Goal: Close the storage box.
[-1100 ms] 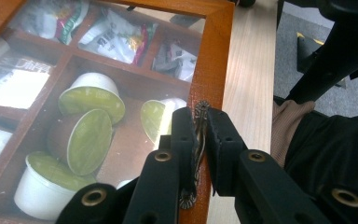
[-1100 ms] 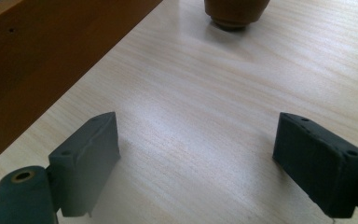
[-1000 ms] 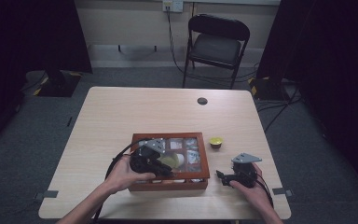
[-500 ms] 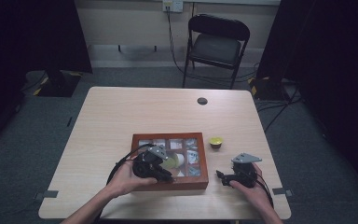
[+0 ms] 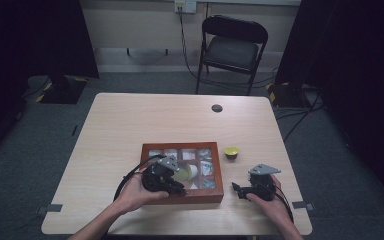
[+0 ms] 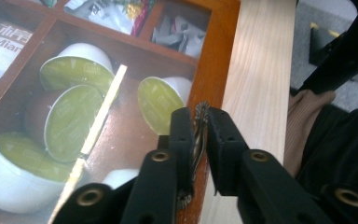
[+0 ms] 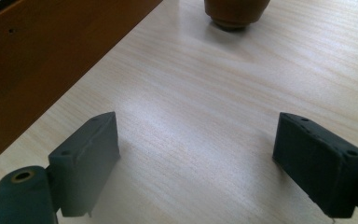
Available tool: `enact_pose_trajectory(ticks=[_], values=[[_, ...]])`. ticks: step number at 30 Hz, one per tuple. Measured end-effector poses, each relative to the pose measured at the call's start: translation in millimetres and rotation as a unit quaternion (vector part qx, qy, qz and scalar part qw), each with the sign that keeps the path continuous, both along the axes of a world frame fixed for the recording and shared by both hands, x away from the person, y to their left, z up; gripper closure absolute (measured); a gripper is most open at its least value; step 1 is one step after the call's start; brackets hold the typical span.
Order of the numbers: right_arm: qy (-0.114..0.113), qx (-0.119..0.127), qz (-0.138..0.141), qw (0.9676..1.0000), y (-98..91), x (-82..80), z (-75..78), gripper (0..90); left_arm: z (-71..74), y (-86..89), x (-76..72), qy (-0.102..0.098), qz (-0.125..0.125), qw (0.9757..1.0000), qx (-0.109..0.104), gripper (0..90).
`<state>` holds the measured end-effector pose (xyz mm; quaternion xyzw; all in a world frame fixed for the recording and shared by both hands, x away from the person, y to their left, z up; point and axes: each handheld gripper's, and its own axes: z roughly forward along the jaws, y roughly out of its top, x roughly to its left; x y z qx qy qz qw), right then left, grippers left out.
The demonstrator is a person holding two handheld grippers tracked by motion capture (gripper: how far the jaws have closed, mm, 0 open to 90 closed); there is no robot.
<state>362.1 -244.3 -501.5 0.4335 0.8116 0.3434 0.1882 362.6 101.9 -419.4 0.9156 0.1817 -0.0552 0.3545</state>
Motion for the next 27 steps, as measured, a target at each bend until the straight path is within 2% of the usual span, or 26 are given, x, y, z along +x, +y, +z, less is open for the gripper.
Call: enact_pose_trajectory(ticks=[1,3,6,8,11,14,17,25,27], values=[[0.000,0.000,0.000,1.0000,0.0,0.0,0.0,13.5,0.5,0.4,0.4,0.004,0.002,0.9999,-0.011,77.6],[0.000,0.000,0.000,1.0000,0.0,0.0,0.0,13.5,3.4,1.3,0.6,0.001,0.013,0.9998,-0.017,72.6],[0.000,0.000,0.000,1.0000,0.0,0.0,0.0,13.5,6.7,4.7,0.0,-0.010,0.032,0.9988,-0.036,62.8],[0.001,0.000,0.001,1.0000,0.0,0.1,0.1,13.5,8.2,7.4,0.6,-0.015,0.040,0.9983,-0.039,52.4],[0.000,0.000,0.001,1.0000,0.0,0.2,0.1,13.5,10.1,12.9,1.6,-0.021,0.050,0.9975,-0.046,45.5],[0.001,0.000,0.001,1.0000,0.0,0.1,0.1,13.5,11.1,18.5,3.0,-0.020,0.058,0.9973,-0.042,38.0],[0.001,0.000,0.001,1.0000,0.0,0.2,0.1,13.5,10.8,24.1,3.1,-0.020,0.065,0.9970,-0.036,35.1],[0.001,0.000,0.001,1.0000,0.0,0.2,0.1,13.4,14.3,43.4,4.2,-0.026,0.090,0.9944,-0.049,31.0],[0.000,0.000,0.001,1.0000,0.0,0.2,0.1,13.4,14.8,50.6,3.7,-0.029,0.096,0.9939,-0.046,30.6]])
